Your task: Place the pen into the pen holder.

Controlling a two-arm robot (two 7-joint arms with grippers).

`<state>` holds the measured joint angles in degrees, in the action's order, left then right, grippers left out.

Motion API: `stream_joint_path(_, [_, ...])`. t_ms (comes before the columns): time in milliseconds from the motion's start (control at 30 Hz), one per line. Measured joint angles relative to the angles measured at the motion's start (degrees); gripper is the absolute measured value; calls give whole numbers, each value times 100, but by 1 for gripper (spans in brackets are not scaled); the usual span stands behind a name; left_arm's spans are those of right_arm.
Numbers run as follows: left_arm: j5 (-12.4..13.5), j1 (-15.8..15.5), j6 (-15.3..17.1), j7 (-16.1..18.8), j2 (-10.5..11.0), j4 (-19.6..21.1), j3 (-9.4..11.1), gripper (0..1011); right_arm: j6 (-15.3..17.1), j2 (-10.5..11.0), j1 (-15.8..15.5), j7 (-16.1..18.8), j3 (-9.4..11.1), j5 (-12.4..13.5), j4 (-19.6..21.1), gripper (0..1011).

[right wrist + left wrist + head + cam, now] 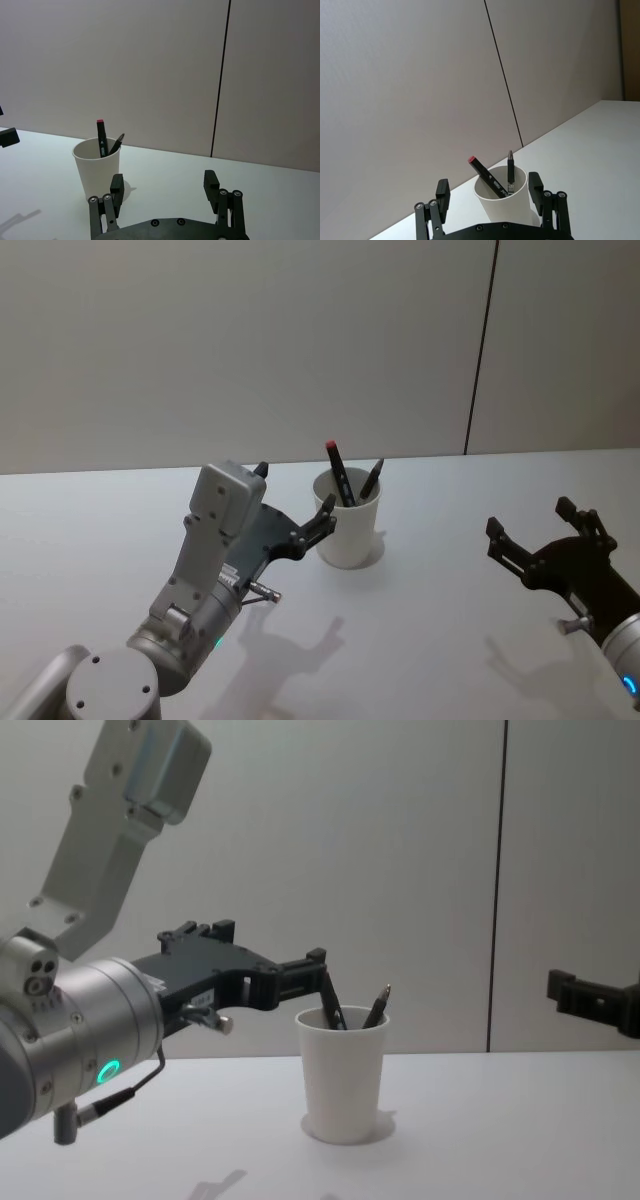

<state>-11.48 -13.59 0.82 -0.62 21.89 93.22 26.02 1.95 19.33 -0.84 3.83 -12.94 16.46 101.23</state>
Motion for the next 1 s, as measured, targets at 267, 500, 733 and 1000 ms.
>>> stream_joint_path(267, [0, 0, -3, 0, 0, -3, 0, 1003, 0, 0, 0, 0, 0, 0, 0, 1001])
stream_joint_path(500, [0, 0, -3, 0, 0, -5, 0, 1003, 0, 0, 0, 0, 0, 0, 0, 1001])
stream_joint_path(733, [0, 0, -3, 0, 0, -5, 0, 1003, 0, 0, 0, 0, 0, 0, 0, 1001])
stream_joint_path(1000, [0, 0, -3, 0, 0, -6, 0, 1003, 0, 0, 0, 0, 0, 0, 0, 1001])
